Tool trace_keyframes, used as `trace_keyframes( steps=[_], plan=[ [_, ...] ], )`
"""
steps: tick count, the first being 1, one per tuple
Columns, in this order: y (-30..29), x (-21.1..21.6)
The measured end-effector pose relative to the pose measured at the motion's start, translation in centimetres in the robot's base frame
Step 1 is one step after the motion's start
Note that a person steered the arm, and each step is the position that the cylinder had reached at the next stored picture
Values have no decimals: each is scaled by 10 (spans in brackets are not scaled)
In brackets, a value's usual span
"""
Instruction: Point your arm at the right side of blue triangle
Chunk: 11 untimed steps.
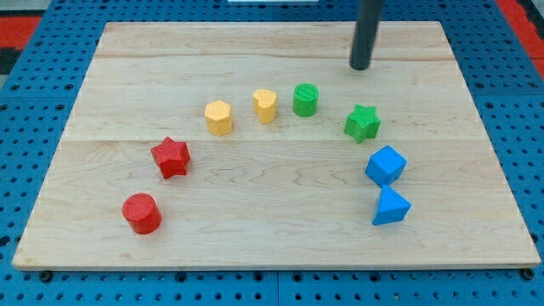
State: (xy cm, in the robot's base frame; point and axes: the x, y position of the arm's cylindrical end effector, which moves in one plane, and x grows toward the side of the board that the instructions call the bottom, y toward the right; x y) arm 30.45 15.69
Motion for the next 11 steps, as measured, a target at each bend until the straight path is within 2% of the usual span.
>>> trace_keyframes(
  steps=[1,3,8,11],
  plan=[
    [63,36],
    [67,163],
    [67,166],
    [91,156]
  ],
)
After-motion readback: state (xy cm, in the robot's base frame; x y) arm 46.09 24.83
